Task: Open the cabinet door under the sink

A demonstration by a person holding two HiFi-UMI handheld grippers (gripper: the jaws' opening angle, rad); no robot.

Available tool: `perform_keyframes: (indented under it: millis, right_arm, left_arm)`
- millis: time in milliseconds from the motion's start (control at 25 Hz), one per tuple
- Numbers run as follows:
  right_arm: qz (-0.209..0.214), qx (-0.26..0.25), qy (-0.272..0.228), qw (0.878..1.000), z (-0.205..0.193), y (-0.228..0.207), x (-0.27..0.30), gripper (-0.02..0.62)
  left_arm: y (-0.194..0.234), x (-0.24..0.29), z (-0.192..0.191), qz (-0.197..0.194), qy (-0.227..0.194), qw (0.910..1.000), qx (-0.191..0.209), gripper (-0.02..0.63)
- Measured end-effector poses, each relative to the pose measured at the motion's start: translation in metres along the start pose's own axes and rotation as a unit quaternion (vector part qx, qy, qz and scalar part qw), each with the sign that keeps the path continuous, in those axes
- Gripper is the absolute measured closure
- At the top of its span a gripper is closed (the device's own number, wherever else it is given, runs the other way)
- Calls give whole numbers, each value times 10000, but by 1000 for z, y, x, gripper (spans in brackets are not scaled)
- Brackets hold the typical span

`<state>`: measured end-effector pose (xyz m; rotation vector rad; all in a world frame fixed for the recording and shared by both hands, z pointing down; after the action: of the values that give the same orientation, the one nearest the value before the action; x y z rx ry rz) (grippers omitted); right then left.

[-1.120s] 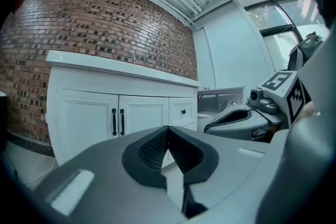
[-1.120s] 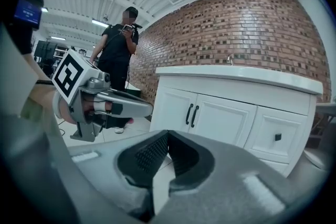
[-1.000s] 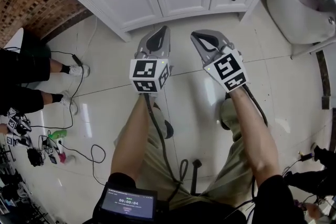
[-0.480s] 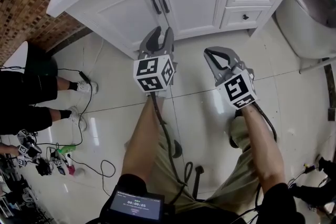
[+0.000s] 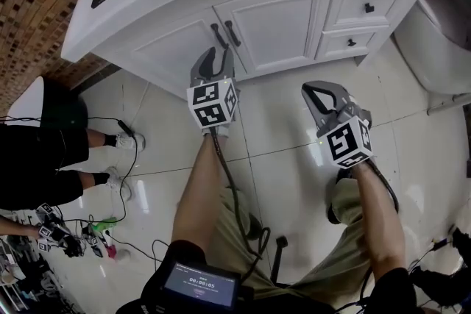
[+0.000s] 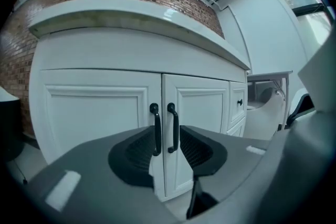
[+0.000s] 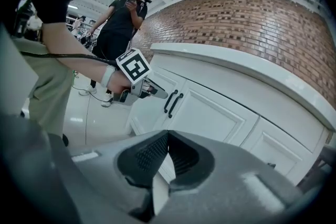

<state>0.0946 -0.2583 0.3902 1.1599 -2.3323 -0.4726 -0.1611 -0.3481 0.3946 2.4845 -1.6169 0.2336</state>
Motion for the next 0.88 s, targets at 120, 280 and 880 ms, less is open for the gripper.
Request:
perform_keyframes:
  millis: [120, 280, 880]
  right_arm:
    - [-26, -132, 58, 9999, -6, -9, 3, 603]
    - [-59, -238, 196, 9995, -13, -21, 6, 603]
    - [41, -441, 343, 9984, -24, -26, -18, 603]
  left_arm:
    - [9, 18, -2, 112, 52, 9999, 82, 445]
    - [19, 37, -3, 232, 92, 9997, 88, 445]
    - [17, 35, -7, 516, 92, 9985, -159, 549]
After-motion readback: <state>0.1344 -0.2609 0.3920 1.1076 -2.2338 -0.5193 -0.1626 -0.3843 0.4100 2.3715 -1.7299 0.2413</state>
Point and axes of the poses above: the fingertips, and each gripper's own axes: x forward along the fingers, y to its left, z out of its top, the point moved 9 cm from there along -x, backward along the fingers, and after that the axes turned 12 degrees about -z, right-handed, at the moved point
